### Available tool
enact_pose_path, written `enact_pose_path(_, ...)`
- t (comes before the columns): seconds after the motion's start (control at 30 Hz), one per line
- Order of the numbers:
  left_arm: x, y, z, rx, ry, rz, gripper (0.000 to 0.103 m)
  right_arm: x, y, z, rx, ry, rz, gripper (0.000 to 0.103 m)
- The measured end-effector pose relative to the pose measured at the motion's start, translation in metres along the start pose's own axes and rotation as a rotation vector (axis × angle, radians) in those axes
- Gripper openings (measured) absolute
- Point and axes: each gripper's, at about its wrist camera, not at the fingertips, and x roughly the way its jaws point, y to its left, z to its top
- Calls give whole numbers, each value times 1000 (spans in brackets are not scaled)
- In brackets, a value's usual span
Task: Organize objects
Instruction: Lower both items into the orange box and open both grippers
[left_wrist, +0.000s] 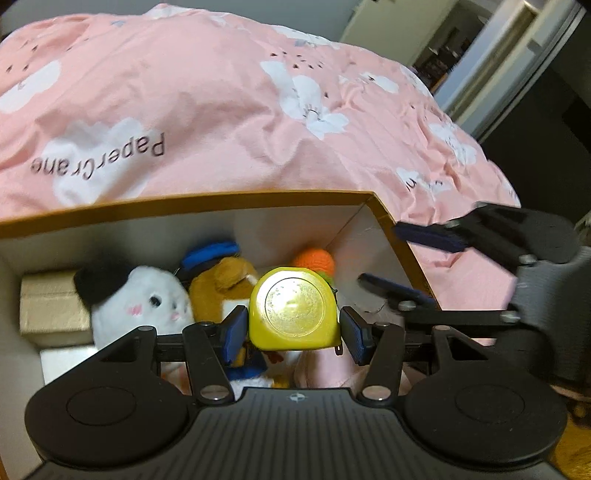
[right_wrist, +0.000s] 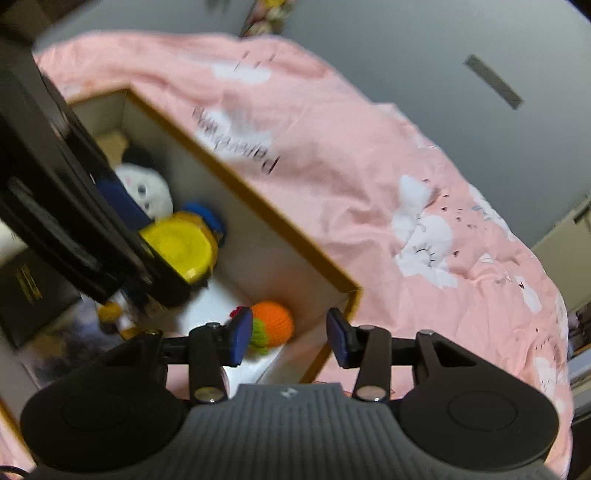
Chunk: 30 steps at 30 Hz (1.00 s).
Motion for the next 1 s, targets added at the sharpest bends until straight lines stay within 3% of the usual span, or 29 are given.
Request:
enact_pose_path(0.17, 13, -19, 10, 125, 28, 56, 62, -30, -10, -14, 139, -63, -82, 46)
enact_pose_path(0.3, 34, -37, 14, 235, 72, 125, 62, -32, -18, -26, 255, -53, -84, 46)
enact_pose_path(0.53, 59, -59, 17, 321, 104, 302, 62, -32, -17, -35, 288, -71, -62, 46)
enact_pose_path(0.67, 79, -73, 11, 497, 161, 385, 63, -33, -19, -39, 305, -73, -57, 46)
enact_pose_path(0.77, 84, -76, 12, 546, 183, 388, 63, -30, -21, -42, 320, -59, -52, 46)
enact_pose_path(1.0, 74, -63, 20, 482, 177, 305, 66, -27, -16, -42, 318, -45, -20, 46)
